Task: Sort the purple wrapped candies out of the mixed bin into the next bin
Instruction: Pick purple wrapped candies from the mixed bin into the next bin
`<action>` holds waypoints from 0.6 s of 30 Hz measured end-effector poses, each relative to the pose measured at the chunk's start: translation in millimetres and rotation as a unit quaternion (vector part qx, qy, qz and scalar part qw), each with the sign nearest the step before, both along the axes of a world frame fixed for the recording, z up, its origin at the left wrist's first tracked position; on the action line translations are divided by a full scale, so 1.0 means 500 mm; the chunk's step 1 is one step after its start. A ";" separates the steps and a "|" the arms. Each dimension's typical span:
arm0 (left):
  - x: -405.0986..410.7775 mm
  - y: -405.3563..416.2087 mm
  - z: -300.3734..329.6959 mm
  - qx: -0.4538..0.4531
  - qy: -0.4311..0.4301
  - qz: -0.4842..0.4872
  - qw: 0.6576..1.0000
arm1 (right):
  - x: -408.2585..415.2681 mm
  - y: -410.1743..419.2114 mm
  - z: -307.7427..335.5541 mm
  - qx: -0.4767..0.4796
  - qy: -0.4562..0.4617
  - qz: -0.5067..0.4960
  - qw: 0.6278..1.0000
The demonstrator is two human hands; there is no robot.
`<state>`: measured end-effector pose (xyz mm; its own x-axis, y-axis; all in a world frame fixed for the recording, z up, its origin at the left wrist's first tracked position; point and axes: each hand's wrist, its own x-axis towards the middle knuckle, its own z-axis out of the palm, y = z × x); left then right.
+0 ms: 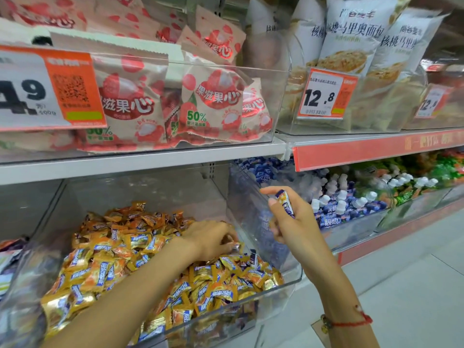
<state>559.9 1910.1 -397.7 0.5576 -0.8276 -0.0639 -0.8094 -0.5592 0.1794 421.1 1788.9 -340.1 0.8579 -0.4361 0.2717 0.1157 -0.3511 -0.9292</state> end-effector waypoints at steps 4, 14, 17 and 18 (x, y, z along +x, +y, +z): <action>0.010 0.042 0.016 0.019 -0.041 0.028 0.999 | -0.001 -0.003 0.003 -0.012 -0.018 0.004 1.000; -0.032 0.011 0.037 -0.128 0.122 -0.034 0.984 | -0.004 -0.003 0.012 0.031 0.016 -0.013 0.999; -0.037 0.051 0.087 -0.352 0.283 0.070 0.889 | 0.003 0.005 0.003 -0.034 -0.005 -0.024 0.999; -0.042 0.060 0.101 -0.392 0.343 0.100 0.848 | 0.007 0.009 0.000 -0.047 -0.012 -0.035 0.998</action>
<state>539.0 1940.0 -347.0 0.7457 -0.6594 0.0961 -0.2673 -0.1639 0.9496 424.5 1793.5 -339.8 0.8192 -0.4658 0.3346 0.1100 -0.4450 -0.8887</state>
